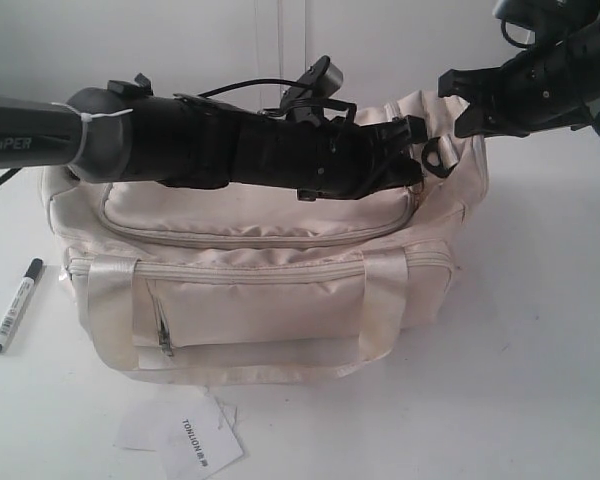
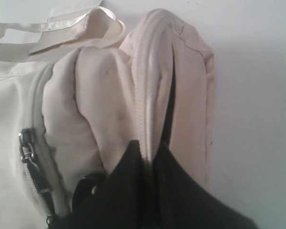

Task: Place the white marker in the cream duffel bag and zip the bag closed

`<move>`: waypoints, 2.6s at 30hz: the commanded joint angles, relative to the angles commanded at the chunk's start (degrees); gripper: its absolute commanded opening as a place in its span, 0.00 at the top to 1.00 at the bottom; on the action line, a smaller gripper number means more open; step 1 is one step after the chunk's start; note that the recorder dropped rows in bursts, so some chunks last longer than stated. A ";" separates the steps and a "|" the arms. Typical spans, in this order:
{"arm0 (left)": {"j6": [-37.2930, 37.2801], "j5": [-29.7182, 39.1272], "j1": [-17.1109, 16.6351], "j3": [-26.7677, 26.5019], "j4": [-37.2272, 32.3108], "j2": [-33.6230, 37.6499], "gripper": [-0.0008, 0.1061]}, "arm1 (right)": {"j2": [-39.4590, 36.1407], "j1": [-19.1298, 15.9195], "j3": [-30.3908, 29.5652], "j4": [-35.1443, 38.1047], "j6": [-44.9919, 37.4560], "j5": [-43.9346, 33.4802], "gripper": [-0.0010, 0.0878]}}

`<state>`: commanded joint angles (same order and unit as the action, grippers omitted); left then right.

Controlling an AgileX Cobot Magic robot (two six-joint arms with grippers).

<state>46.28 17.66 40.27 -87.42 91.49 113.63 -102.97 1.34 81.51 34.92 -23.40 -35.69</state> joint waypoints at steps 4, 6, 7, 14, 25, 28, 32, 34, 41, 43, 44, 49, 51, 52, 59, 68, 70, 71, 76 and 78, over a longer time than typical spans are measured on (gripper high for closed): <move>-2.86 0.13 0.00 0.00 -2.37 -0.33 0.99 | 0.00 0.00 0.00 0.00 0.00 0.00 0.99; -2.83 1.61 0.00 0.00 -2.37 -0.33 0.99 | 0.00 0.00 0.00 0.00 0.00 0.00 0.99; -2.83 2.09 0.00 0.00 -2.37 -0.33 0.99 | 0.00 0.00 0.00 0.00 0.00 0.00 0.99; -2.93 3.24 0.00 0.00 -2.70 -0.33 0.99 | 0.00 0.00 0.00 0.00 0.00 0.00 0.99; -3.16 3.48 0.00 0.00 -6.13 -2.28 0.99 | 0.00 0.00 0.00 1.33 0.00 0.14 0.99; -3.19 5.12 0.00 0.00 -6.16 -2.30 0.99 | 0.00 0.00 0.00 1.97 0.00 0.80 0.99; -3.88 6.06 0.00 0.00 -6.38 -2.30 0.99 | -0.10 0.00 0.00 1.97 0.00 1.63 0.99; -4.14 6.65 0.00 0.00 -6.56 -2.30 0.99 | -0.08 0.00 0.00 1.97 0.00 2.46 0.99; -4.81 7.22 0.00 0.00 -9.40 -2.30 0.99 | -0.08 0.00 0.00 2.19 0.00 3.51 0.99; -5.57 7.98 0.00 0.00 -9.40 -2.30 0.99 | -0.08 0.00 0.00 2.19 0.00 3.97 0.99; -5.57 8.29 0.25 0.00 -9.40 -2.30 0.99 | -0.08 0.00 0.00 2.19 0.00 4.13 0.99; -5.57 8.42 1.00 0.00 -9.80 -2.30 0.99 | -0.08 0.00 0.00 2.19 0.00 4.38 0.99; -5.57 8.71 1.11 0.00 -9.80 -2.30 0.99 | -0.08 0.00 0.00 2.19 0.00 4.38 0.99; -5.57 8.93 1.11 0.00 -9.80 -2.30 0.99 | -0.08 0.00 0.00 2.19 0.00 4.22 0.99; -5.98 11.07 1.11 0.00 -10.17 -2.30 0.99 | -0.08 0.00 0.00 2.19 0.00 4.13 0.99; -13.62 11.95 1.11 0.00 -20.31 -2.40 0.99 | -0.08 0.00 0.00 2.19 0.00 4.13 0.99; -14.84 11.95 1.11 0.00 -22.19 -2.75 0.99 | -0.08 0.00 0.00 2.19 0.00 4.13 0.99; -14.86 11.95 1.11 0.00 -22.53 -2.90 0.99 | -0.08 0.00 0.00 2.19 0.00 4.13 0.99; -14.86 11.13 1.11 0.00 -23.04 -4.28 0.99 | -0.08 0.00 0.00 2.19 0.00 4.28 0.99; -14.86 11.02 1.11 0.00 -23.60 -4.86 0.99 | -0.08 0.00 0.00 2.19 0.00 4.28 0.99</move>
<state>31.42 28.68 41.37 -87.42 67.89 108.77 -103.06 1.34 81.51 37.10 -23.40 -31.42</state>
